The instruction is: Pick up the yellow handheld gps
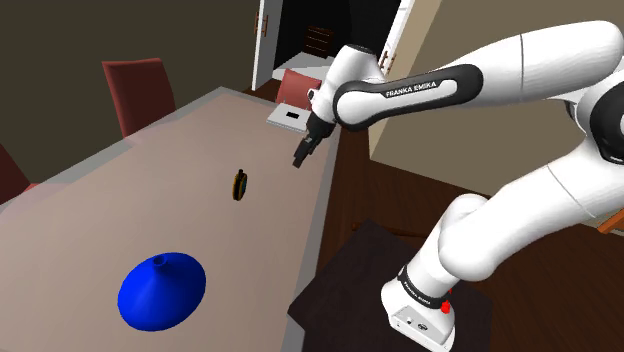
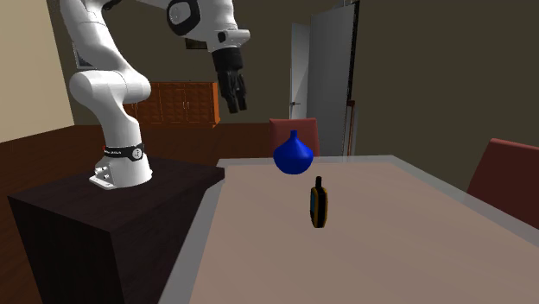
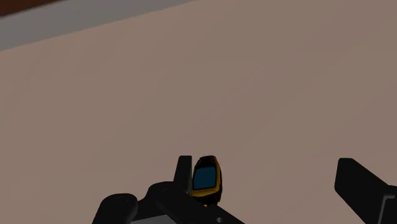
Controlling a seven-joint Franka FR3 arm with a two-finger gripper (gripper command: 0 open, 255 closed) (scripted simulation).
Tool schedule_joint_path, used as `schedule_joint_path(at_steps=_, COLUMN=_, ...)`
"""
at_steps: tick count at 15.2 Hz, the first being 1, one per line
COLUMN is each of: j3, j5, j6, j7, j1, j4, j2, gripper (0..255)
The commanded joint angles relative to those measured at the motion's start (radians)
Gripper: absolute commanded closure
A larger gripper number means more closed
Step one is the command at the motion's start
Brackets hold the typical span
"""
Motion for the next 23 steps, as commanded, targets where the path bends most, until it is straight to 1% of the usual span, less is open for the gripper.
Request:
schedule_joint_path(at_steps=1, j3=0.013, j5=-0.019, j6=0.083, j7=0.003, j1=0.001, j4=0.020, j2=0.079, gripper=0)
schedule_joint_path(at_steps=6, j3=0.037, j5=-0.096, j6=0.255, j7=0.025, j1=-0.008, j4=0.094, j2=0.278, gripper=0)
schedule_joint_path(at_steps=10, j3=0.045, j5=-0.197, j6=0.363, j7=0.074, j1=-0.012, j4=0.183, j2=0.438, gripper=0)
schedule_joint_path(at_steps=12, j3=0.037, j5=-0.257, j6=0.406, j7=0.107, j1=-0.005, j4=0.237, j2=0.518, gripper=0)
schedule_joint_path(at_steps=15, j3=0.012, j5=-0.344, j6=0.458, j7=0.156, j1=0.020, j4=0.329, j2=0.636, gripper=0)
schedule_joint_path(at_steps=18, j3=-0.024, j5=-0.413, j6=0.496, j7=0.193, j1=0.055, j4=0.434, j2=0.752, gripper=0)
schedule_joint_path(at_steps=21, j3=-0.059, j5=-0.460, j6=0.524, j7=0.215, j1=0.090, j4=0.550, j2=0.868, gripper=0)
schedule_joint_path(at_steps=23, j3=-0.066, j5=-0.464, j6=0.534, j7=0.221, j1=0.095, j4=0.554, j2=0.881, gripper=0)
